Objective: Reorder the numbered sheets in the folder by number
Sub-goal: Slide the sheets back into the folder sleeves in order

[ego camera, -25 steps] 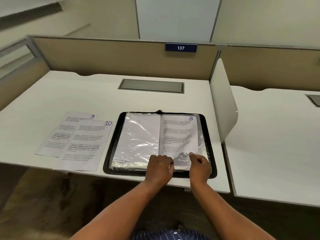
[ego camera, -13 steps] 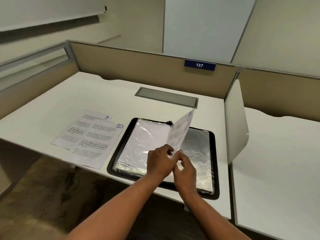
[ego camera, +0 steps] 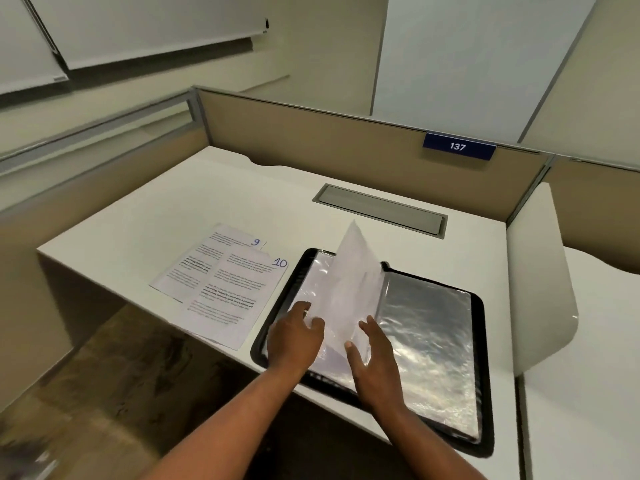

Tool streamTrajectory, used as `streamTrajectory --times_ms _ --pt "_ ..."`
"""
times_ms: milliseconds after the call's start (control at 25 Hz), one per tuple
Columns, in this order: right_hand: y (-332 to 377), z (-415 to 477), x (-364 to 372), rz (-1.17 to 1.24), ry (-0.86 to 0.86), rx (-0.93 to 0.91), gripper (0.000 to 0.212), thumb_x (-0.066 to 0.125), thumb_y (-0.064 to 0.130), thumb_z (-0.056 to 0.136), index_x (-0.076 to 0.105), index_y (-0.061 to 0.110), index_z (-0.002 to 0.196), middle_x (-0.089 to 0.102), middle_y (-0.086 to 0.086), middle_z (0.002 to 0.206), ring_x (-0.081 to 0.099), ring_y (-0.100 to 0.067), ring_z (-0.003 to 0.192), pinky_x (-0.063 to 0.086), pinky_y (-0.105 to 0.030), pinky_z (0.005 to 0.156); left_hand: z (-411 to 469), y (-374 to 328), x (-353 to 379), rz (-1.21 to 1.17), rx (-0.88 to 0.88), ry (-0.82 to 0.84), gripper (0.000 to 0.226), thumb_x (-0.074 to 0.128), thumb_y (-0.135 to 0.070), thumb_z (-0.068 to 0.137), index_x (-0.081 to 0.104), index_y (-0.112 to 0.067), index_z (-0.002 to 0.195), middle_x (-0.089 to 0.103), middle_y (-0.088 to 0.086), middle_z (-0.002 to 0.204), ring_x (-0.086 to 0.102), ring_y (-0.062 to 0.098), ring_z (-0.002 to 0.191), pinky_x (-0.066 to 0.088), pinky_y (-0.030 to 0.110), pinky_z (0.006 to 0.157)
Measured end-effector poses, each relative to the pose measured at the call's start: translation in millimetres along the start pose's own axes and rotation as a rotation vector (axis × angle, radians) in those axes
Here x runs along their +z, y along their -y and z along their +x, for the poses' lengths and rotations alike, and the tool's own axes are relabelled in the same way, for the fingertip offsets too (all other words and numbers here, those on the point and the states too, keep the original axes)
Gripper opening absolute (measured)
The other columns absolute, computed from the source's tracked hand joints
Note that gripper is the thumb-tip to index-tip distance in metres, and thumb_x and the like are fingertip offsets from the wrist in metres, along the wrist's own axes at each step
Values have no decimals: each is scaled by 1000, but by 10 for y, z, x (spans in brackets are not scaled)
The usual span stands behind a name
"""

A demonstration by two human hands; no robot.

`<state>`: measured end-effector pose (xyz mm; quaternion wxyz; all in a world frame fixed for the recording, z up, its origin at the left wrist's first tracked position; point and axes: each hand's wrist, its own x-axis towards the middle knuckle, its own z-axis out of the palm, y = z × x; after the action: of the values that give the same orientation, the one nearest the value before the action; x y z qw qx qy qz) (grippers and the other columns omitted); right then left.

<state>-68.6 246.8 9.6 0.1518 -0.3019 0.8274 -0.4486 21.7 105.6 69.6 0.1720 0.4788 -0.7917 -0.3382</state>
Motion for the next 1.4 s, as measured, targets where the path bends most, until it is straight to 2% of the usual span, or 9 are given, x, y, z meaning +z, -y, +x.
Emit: streamTrajectory --times_ms 280,480,600,680,880,1040,1080,1240,1400 --pt "-170 500 491 -421 155 20 75 42 65 100 20 28 162 -2 16 166 9 -14 157 6 -36 126 412 622 -67 51 58 164 70 61 -40 91 28 -35 152 50 -9 147 55 16 128 49 36 104" --pt "-26 570 830 -612 149 33 85 15 76 91 11 31 163 -8 11 169 -5 -8 157 -4 -42 128 819 1043 -55 298 342 290 79 50 -45 96 6 -31 160 5 -5 169 8 14 155 14 37 126" --pt "65 559 953 -679 139 52 86 13 77 92 3 31 164 -17 10 169 -16 -7 155 -14 -41 125 955 1191 -86 426 466 367 80 44 -48 98 -4 -31 160 -15 -4 169 -15 15 155 -8 40 126" --pt "121 552 1061 -695 123 68 86 10 79 92 0 32 164 -23 11 168 -20 -8 155 -16 -41 125 1055 1292 -126 488 524 413 80 40 -51 99 -6 -29 161 -21 -3 167 -21 16 153 -12 43 125" --pt "369 536 1284 -721 74 109 84 21 77 95 -4 34 162 -29 11 166 -23 -10 154 -16 -45 125 1237 1434 -323 558 599 446 81 36 -54 99 -11 -30 160 -29 -3 162 -27 18 151 -16 45 123" --pt "602 468 1366 -708 71 102 86 25 77 95 -3 33 163 -28 9 166 -23 -12 154 -17 -46 124 1227 1552 -474 566 596 422 82 41 -59 88 19 -26 159 10 6 168 9 25 155 1 47 120" --pt "642 478 1360 -706 73 92 87 26 77 95 -1 32 164 -26 8 167 -21 -13 155 -16 -47 124 1233 1556 -496 571 608 405 82 41 -60 89 19 -25 160 10 6 169 7 25 155 0 47 119" --pt "804 520 1291 -694 99 69 89 29 77 95 1 29 164 -22 4 169 -16 -17 157 -15 -49 124 1228 1503 -712 546 595 373 84 39 -60 98 -11 -31 159 -28 -4 164 -34 14 148 -21 43 120" --pt "964 359 1422 -668 151 43 91 27 78 92 -1 30 164 -20 3 169 -17 -17 157 -10 -51 126 1070 1607 -1009 603 548 385 84 39 -60 99 -11 -30 160 -28 -3 163 -31 16 149 -20 44 121"
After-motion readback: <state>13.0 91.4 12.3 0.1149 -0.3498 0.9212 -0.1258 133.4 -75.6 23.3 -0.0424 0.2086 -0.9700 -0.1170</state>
